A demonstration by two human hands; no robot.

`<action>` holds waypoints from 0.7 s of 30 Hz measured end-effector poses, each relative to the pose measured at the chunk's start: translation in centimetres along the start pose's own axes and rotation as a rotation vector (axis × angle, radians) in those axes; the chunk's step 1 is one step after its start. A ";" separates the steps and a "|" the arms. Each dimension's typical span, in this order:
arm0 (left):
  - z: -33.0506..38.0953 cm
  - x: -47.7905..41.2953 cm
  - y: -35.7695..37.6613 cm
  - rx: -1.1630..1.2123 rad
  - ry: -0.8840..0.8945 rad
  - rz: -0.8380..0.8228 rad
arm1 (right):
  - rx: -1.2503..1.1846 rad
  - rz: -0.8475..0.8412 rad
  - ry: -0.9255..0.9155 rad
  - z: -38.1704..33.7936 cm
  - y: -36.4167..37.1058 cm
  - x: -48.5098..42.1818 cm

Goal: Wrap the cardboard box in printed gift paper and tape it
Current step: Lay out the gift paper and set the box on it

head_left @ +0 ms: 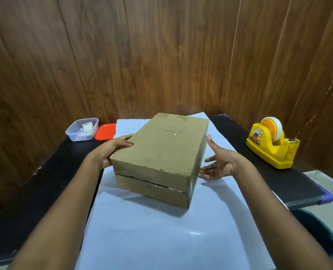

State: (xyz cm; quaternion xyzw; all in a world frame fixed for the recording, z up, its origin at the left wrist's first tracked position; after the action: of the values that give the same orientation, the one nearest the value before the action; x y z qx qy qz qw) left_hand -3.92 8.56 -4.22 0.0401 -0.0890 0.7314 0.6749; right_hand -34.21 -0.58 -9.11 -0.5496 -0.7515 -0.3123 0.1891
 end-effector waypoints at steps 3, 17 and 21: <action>0.5 -0.6 -1.1 -0.282 -0.028 0.251 | 0.100 0.061 -0.046 -0.6 -0.3 -0.2; -5.0 5.4 12.8 0.072 0.096 0.797 | 0.168 0.028 -0.594 -10.1 0.8 -6.8; -3.6 5.1 8.9 0.235 0.215 0.797 | 0.035 0.060 -0.736 -10.2 0.2 -4.1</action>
State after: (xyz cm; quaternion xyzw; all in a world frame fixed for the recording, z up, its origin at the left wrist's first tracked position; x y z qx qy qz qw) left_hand -13.03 13.59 -7.53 0.0027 0.0575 0.9401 0.3359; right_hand -33.25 -10.35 -4.19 -0.6437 -0.7578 -0.0752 -0.0756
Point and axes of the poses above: each hand's wrist, its own x-axis away from the middle knuckle, its own y-axis out of the palm, z = x × y, the point moved 4 cm from there along -x, towards the middle knuckle, and after that the axes turned 8 degrees about -x, right-handed, at the moved point
